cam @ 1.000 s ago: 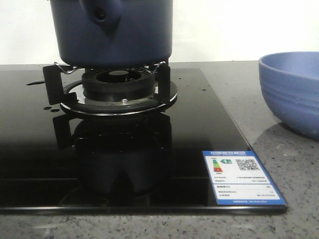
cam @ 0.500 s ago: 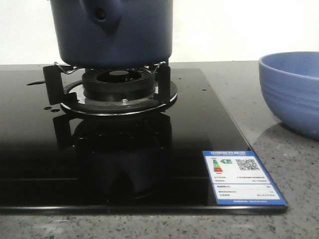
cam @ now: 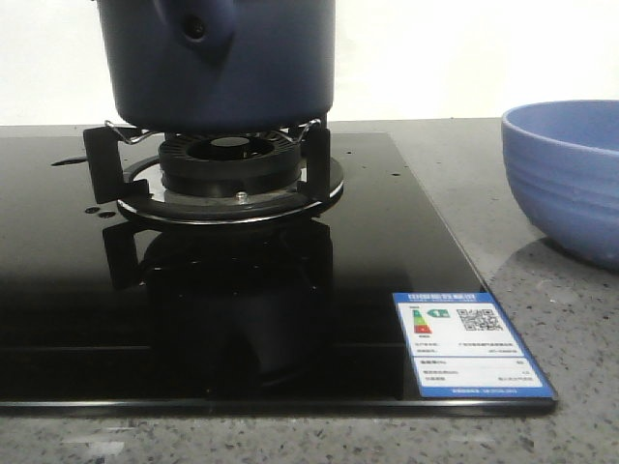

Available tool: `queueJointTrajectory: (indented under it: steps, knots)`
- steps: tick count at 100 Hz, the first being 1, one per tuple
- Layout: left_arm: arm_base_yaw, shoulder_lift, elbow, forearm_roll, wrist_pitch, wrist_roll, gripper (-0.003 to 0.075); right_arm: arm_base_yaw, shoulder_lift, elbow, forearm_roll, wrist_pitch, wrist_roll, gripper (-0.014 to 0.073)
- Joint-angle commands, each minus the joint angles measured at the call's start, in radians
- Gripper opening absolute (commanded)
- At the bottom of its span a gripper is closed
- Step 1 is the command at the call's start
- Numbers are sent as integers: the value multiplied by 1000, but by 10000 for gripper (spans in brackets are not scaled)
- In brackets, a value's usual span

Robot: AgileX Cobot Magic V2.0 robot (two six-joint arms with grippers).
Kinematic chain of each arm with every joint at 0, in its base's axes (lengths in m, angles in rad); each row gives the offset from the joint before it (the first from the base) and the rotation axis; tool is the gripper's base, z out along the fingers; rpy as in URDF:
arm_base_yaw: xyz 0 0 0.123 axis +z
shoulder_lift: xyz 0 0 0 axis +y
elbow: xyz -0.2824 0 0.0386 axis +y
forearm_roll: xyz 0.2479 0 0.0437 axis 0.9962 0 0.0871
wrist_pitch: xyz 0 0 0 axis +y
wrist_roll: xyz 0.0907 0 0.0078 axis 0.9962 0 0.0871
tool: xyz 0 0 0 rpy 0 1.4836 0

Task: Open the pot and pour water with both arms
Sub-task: 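Grasp the blue bowl rim with the right gripper and lift it over the pot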

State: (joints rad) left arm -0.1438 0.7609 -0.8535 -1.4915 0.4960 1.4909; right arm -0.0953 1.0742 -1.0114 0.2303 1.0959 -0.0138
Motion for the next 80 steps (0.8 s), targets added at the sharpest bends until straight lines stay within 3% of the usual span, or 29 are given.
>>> queueJointTrajectory:
  steps: [1, 36, 75, 80]
  knots:
    - [-7, -6, -33, -81, -17, -9, 160, -6, 34, -15, 6, -50, 0, 386]
    - [-7, -6, -33, -86, -15, -9, 158, -6, 135, 66, 99, -120, 0, 367]
    - [-7, -6, -33, -88, -15, -9, 158, -6, 133, 108, 131, -159, -58, -55]
    - [-7, -6, -33, -88, -15, -9, 158, -6, 132, 92, 152, -146, -76, -67]
